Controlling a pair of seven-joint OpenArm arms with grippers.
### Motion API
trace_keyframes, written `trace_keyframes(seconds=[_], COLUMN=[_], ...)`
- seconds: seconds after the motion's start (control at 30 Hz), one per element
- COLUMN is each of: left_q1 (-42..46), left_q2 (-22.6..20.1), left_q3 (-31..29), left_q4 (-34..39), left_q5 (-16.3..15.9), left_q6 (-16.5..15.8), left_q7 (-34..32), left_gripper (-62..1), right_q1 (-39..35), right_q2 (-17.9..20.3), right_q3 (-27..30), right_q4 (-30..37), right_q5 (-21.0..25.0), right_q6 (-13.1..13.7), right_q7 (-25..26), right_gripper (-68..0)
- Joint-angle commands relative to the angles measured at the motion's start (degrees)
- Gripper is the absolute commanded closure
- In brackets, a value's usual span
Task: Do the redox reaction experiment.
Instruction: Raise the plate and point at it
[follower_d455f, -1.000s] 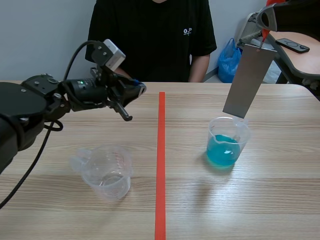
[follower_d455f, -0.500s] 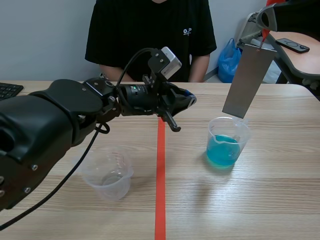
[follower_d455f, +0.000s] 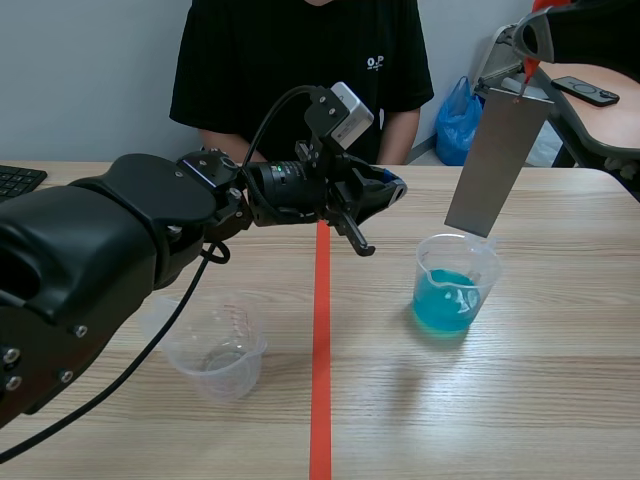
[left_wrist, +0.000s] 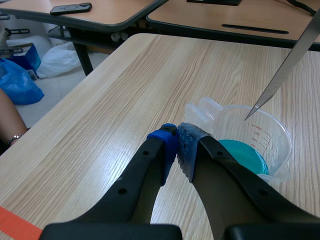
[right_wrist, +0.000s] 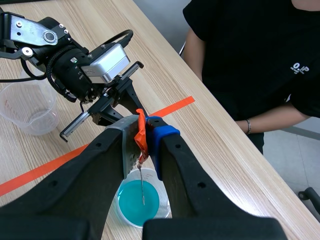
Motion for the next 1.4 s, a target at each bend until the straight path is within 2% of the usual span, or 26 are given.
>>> trace_keyframes(seconds=[0.0,0.57,1.37], left_q1=[-1.44,-1.57,-1.57], left_q2=[0.48,2.71,2.67], left_q3=[-0.04,-0.04,-0.04], left_q4=[0.92,0.92,0.92], left_q5=[-0.63,-0.76,-0.76], left_q6=[-0.09,-0.09,-0.09], left_q7=[-1.03,-1.38,-1.44], left_gripper=[-3.0,-3.2,-3.2], right_q1=[1.14,1.14,1.14], right_q2=[0.76,0.74,0.74], right_q3=[0.92,0.92,0.92], right_q4=[0.52,0.52,0.52], right_q5=[0.61,0.61,0.61], right_q6=[-0.13,-0.13,-0.13], right_q7=[0.83,0.83,0.83], right_gripper=[-1.5,-1.5,-1.5])
